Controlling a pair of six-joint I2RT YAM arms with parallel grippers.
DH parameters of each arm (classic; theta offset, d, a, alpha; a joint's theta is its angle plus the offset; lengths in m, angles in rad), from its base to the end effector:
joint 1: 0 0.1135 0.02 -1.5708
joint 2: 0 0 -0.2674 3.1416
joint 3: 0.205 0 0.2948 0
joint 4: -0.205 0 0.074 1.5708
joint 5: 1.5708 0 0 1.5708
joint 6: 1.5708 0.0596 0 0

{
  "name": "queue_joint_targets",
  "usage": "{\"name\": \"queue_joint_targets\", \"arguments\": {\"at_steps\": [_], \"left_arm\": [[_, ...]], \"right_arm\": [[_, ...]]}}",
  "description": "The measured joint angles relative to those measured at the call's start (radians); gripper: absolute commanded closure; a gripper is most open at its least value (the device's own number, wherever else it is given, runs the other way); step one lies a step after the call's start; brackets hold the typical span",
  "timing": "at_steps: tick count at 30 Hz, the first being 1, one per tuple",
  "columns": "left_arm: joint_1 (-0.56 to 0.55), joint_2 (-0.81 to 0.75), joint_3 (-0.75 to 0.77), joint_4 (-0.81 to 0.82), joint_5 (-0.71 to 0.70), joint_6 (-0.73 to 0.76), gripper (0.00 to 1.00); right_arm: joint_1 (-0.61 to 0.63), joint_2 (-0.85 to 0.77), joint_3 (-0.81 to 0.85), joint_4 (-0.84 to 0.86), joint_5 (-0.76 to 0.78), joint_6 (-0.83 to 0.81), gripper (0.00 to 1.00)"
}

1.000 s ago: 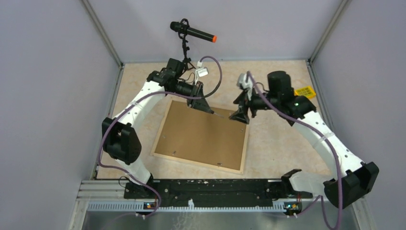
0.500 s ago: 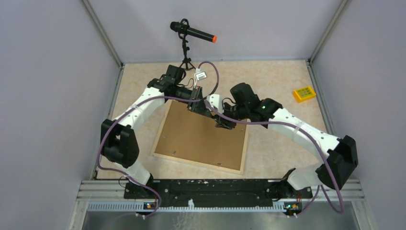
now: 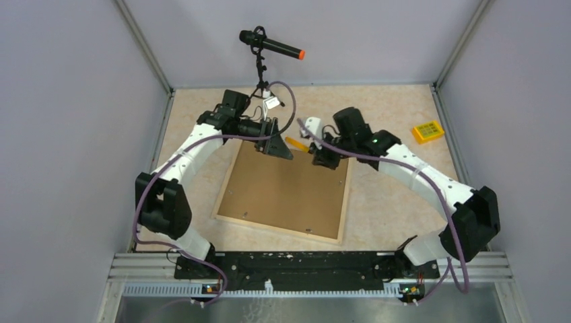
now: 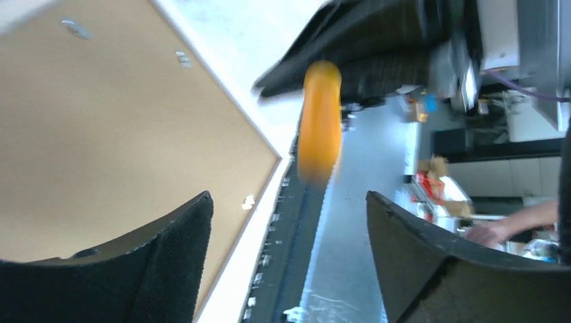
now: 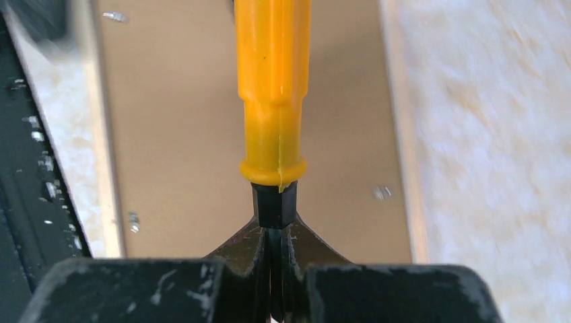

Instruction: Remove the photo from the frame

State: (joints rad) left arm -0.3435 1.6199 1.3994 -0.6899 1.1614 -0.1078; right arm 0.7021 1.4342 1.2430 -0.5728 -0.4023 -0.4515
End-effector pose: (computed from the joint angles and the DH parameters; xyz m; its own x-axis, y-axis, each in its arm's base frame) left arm 0.3468 -0.1821 0.2988 -0.8107 0.2445 -0.5319 0.5801 0.2128 -0.7863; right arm 0.2685 0.2577 0.2933 -0.1218 -0.6289 -0.7679 -0.9594 0.2729 -0.0713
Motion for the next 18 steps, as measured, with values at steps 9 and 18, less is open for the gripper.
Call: {"name": "queue_joint_targets", "arguments": {"at_steps": [9, 18], "left_arm": [[0.015, -0.224, -0.161, -0.089, -0.226, 0.478, 0.03], [-0.420, -0.394, -0.544, -0.111, -0.582, 0.760, 0.11]], "right_arm": [[-0.428, -0.106, -0.139, -0.063, -0.043, 0.072, 1.00], [-0.811, -0.008, -0.315, -0.146, 0.072, 0.005, 1.00]]}}
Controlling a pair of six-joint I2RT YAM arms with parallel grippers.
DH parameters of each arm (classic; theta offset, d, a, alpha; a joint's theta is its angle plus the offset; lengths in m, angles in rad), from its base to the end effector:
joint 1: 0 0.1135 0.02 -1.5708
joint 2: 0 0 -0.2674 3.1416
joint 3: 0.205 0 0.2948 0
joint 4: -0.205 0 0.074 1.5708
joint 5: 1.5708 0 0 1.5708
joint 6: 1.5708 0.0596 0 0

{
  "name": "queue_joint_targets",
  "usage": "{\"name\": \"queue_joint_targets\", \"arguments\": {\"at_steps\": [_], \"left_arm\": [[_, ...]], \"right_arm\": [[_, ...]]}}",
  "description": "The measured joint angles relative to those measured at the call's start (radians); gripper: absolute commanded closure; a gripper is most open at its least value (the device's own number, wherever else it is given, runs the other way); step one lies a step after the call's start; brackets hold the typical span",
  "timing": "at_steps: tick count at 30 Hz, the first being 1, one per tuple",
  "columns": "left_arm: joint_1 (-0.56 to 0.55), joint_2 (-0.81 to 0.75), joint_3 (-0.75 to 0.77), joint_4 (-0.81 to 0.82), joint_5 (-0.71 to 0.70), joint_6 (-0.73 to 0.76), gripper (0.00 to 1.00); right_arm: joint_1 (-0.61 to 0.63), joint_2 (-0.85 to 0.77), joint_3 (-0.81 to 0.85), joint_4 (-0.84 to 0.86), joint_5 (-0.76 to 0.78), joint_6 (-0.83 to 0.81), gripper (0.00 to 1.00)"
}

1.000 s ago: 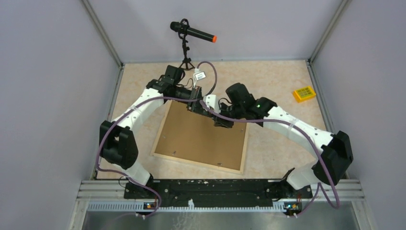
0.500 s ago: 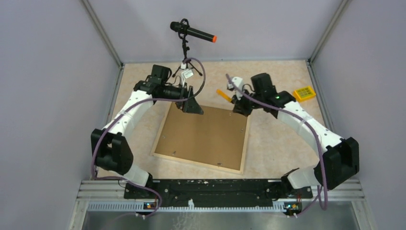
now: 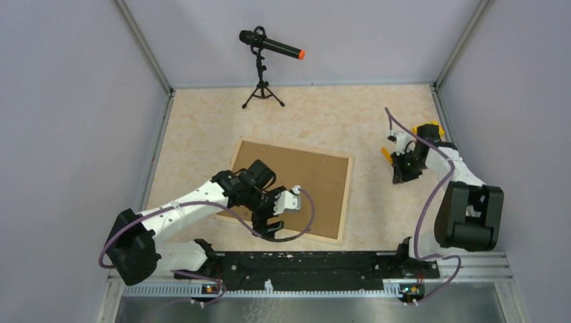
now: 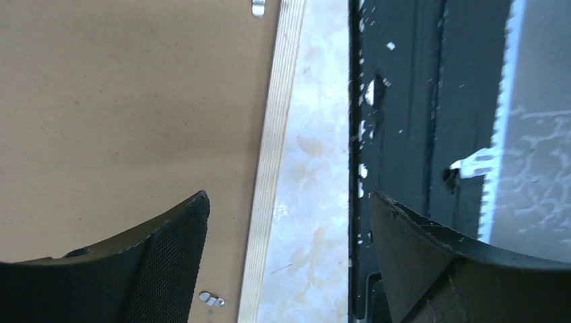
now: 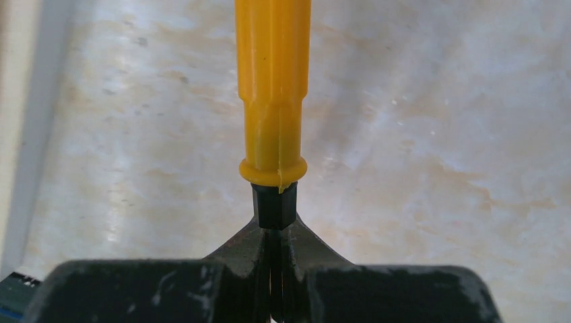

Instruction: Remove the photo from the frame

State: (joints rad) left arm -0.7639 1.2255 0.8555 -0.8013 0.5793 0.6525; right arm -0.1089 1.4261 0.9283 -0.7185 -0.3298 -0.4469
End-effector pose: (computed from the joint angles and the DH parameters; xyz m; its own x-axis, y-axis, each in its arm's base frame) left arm 0.1713 -0.2093 0.2026 -0.0838 0.7839 -0.6153 0.9861 -0.0238 -0.1646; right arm 0.3092 -0.0144 0.1707 -0.8369 -0.3198 -0.4443 -0.4109 0.9032 0.1239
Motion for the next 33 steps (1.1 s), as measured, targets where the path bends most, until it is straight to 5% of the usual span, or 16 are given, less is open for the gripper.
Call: {"name": "queue_joint_targets", "arguments": {"at_steps": [11, 26, 33], "left_arm": [[-0.072, 0.063, -0.035, 0.148, -0.177, 0.006, 0.13], [-0.261, 0.170, -0.082, 0.227, -0.271, 0.080, 0.33], [-0.344, 0.212, -0.087, 0.278, -0.373, 0.058, 0.54]], "right_arm": [[-0.092, 0.367, 0.211, 0.092, 0.141, 0.061, 1.00], [-0.092, 0.466, 0.332, 0.178, 0.273, 0.111, 0.63], [-0.093, 0.452, 0.328, 0.161, 0.263, 0.112, 0.47]]}}
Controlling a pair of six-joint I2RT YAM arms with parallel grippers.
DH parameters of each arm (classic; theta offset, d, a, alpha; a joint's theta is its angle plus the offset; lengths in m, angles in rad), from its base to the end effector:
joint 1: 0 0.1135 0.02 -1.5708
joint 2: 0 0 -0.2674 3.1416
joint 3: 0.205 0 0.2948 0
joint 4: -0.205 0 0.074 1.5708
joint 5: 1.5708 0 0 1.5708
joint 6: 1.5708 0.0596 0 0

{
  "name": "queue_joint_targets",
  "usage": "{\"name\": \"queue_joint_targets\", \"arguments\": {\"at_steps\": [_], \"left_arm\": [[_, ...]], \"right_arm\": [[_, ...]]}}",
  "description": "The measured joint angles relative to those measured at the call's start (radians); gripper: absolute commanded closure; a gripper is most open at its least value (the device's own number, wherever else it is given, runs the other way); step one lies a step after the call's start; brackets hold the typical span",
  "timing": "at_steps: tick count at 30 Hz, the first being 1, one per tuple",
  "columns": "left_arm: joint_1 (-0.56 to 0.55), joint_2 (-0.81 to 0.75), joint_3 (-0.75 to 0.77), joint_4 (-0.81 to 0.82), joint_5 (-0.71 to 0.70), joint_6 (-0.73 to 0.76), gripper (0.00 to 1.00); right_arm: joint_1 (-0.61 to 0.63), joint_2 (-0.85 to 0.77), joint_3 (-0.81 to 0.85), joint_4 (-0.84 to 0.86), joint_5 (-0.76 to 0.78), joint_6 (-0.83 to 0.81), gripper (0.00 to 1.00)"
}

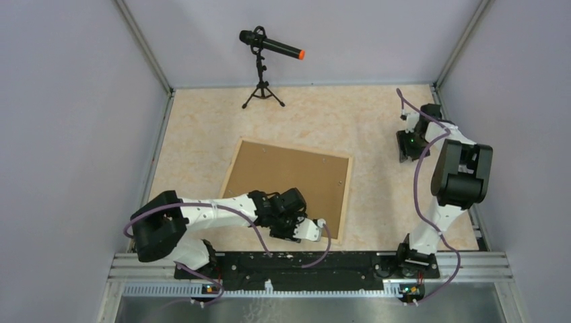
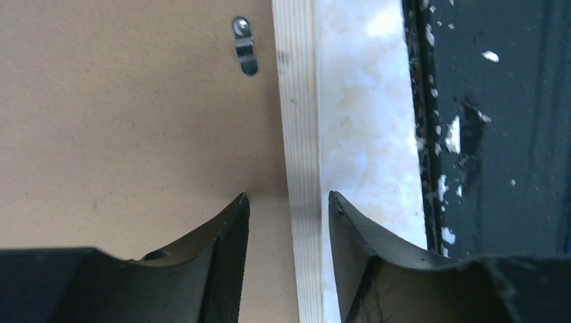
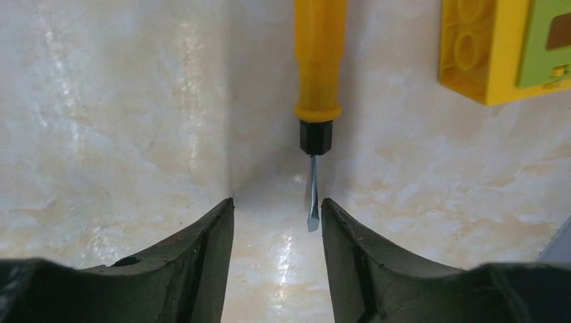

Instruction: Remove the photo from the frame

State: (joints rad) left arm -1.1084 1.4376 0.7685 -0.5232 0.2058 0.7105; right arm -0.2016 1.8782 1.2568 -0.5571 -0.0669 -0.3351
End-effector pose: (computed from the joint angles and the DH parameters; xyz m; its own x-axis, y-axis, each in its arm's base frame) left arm 0.1216 -0.2713 0.1236 0.2792 0.8711 -0.4040 0.9600 -0.2626 0.0971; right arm 0.4138 -0.0805 0.1258 -0.9124 -0.1484 -0.3814 -0.1327 0.9889 -0.0674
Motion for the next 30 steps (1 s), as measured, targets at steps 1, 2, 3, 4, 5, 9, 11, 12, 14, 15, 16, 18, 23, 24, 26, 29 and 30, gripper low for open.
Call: {"name": "queue_joint_targets", "arguments": {"at_steps": [1, 2, 3, 4, 5, 9, 11, 12, 14, 15, 16, 18, 23, 24, 26, 29, 30], "left_arm": [[-0.011, 0.005, 0.000, 0.011, -0.020, -0.009, 0.57], [-0.024, 0.013, 0.002, 0.023, -0.045, -0.019, 0.61], [-0.032, 0.022, 0.009, 0.024, -0.064, -0.030, 0.67], [-0.040, 0.032, 0.019, 0.019, -0.074, -0.040, 0.72], [-0.047, 0.042, 0.029, 0.023, -0.084, -0.051, 0.76], [-0.055, 0.076, 0.066, 0.025, -0.095, -0.092, 0.95], [-0.053, 0.095, 0.090, 0.019, -0.098, -0.112, 1.00], [-0.051, 0.104, 0.101, 0.018, -0.099, -0.122, 1.00], [-0.044, 0.120, 0.122, 0.016, -0.095, -0.142, 1.00], [-0.038, 0.127, 0.135, 0.013, -0.090, -0.156, 1.00], [-0.033, 0.132, 0.147, 0.008, -0.084, -0.166, 1.00], [-0.019, 0.138, 0.185, -0.016, -0.071, -0.188, 1.00], [0.024, 0.138, 0.294, -0.038, -0.026, -0.238, 1.00], [0.032, 0.138, 0.313, -0.036, -0.017, -0.243, 1.00], [0.044, 0.135, 0.335, -0.031, -0.003, -0.249, 1.00], [0.049, 0.131, 0.350, -0.031, -0.001, -0.248, 1.00], [0.049, 0.130, 0.352, -0.032, -0.001, -0.247, 1.00]], "right_arm": [[0.000, -0.005, 0.000, -0.015, -0.013, 0.000, 0.44], [0.000, -0.013, 0.000, -0.029, -0.025, 0.000, 0.41], [0.000, -0.024, 0.000, -0.044, -0.044, 0.002, 0.39], [0.000, -0.043, 0.000, -0.062, -0.067, 0.004, 0.37], [0.000, -0.061, 0.000, -0.075, -0.086, 0.006, 0.35], [0.000, -0.154, 0.008, -0.135, -0.212, 0.022, 0.34], [0.001, -0.185, 0.019, -0.162, -0.292, 0.039, 0.34], [0.002, -0.198, 0.021, -0.169, -0.332, 0.050, 0.34], [0.005, -0.219, 0.019, -0.192, -0.421, 0.079, 0.34], [0.008, -0.225, 0.014, -0.197, -0.455, 0.095, 0.34], [0.012, -0.234, 0.000, -0.197, -0.499, 0.115, 0.34], [0.023, -0.248, -0.047, -0.193, -0.576, 0.158, 0.32], [0.032, -0.268, -0.210, -0.182, -0.738, 0.258, 0.19], [0.032, -0.269, -0.246, -0.175, -0.769, 0.283, 0.17], [0.033, -0.269, -0.300, -0.155, -0.821, 0.331, 0.15], [0.040, -0.269, -0.351, -0.098, -0.892, 0.403, 0.15], [0.044, -0.269, -0.365, -0.076, -0.914, 0.429, 0.16]]}}
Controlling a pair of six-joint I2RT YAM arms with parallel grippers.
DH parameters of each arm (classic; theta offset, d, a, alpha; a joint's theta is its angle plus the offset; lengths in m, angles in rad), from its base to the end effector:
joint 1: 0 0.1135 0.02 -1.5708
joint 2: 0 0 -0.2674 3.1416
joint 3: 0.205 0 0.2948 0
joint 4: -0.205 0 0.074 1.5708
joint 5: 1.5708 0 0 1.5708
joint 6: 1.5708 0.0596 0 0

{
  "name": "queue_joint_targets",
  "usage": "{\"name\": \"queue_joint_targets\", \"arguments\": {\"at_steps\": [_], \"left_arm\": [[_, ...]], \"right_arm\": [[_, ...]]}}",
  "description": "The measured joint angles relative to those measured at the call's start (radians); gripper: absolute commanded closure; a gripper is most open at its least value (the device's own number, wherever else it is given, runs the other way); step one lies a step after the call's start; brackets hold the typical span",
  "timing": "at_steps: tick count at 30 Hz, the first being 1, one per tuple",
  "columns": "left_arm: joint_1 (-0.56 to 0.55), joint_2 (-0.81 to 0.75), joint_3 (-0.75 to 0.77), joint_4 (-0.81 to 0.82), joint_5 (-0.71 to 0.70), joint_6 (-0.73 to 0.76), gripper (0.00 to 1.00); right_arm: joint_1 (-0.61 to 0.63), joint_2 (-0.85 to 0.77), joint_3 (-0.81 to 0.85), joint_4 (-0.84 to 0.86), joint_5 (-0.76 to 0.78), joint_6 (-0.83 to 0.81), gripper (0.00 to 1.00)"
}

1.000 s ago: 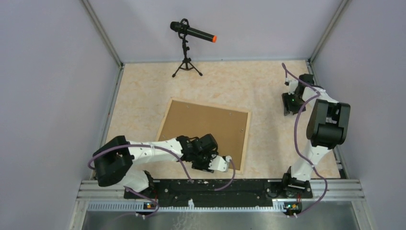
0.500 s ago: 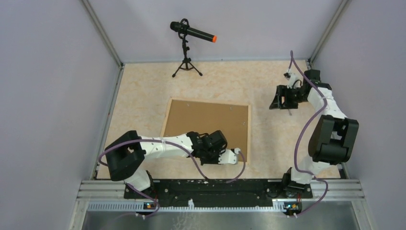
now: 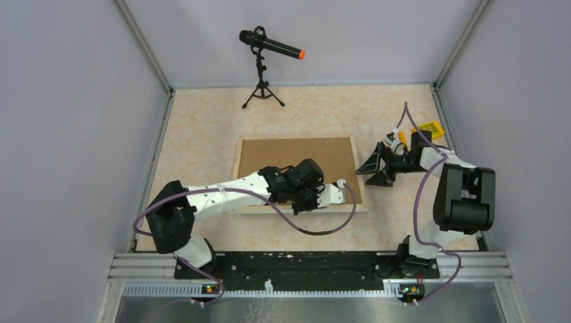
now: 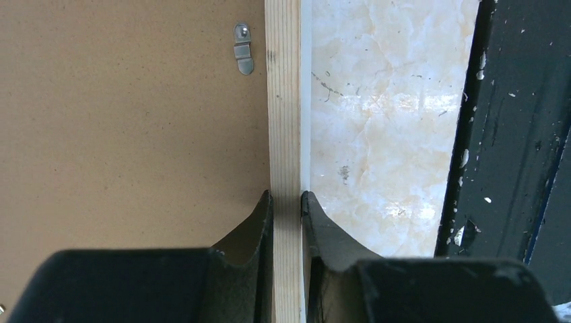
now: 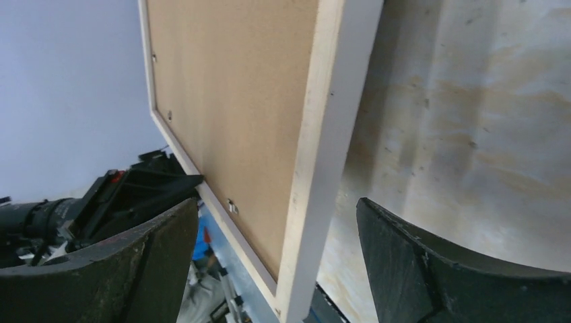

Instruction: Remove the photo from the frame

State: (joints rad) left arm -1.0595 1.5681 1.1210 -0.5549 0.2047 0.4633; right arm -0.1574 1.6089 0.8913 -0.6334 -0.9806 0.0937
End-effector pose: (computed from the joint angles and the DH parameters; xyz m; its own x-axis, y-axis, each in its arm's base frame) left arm 0.1738 -0.3345 0.1987 0.0368 0.8288 -0.5584 0.9961 0.0148 0.0875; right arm 0.3144 0.0002 0.1315 -0.9682 0.2064 -0.1412 -0.0011 0.5612 0.8277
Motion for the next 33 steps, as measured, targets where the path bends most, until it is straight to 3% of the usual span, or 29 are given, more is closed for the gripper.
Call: {"name": "queue_joint_targets", "arguments": {"at_steps": [6, 12, 15, 18, 23, 33], "left_arm": [[0.000, -0.007, 0.022, -0.008, -0.017, 0.007, 1.00], [0.000, -0.049, 0.022, 0.008, -0.061, 0.012, 0.98], [0.000, -0.065, 0.022, 0.018, -0.097, 0.014, 0.74], [-0.002, -0.094, 0.003, 0.032, -0.135, 0.024, 0.43], [-0.014, -0.199, -0.093, 0.151, -0.253, 0.065, 0.19], [-0.125, -0.312, -0.261, 0.244, -0.428, 0.126, 0.11]], "right_arm": [[0.039, 0.003, -0.121, 0.192, -0.121, 0.182, 0.34], [0.050, 0.032, -0.205, 0.340, -0.211, 0.360, 0.72], [0.050, 0.045, -0.245, 0.475, -0.246, 0.488, 0.99], [0.048, 0.045, -0.299, 0.635, -0.288, 0.609, 1.00], [0.052, 0.045, -0.329, 0.702, -0.305, 0.690, 1.00], [0.053, 0.037, -0.354, 0.764, -0.322, 0.756, 1.00]]}}
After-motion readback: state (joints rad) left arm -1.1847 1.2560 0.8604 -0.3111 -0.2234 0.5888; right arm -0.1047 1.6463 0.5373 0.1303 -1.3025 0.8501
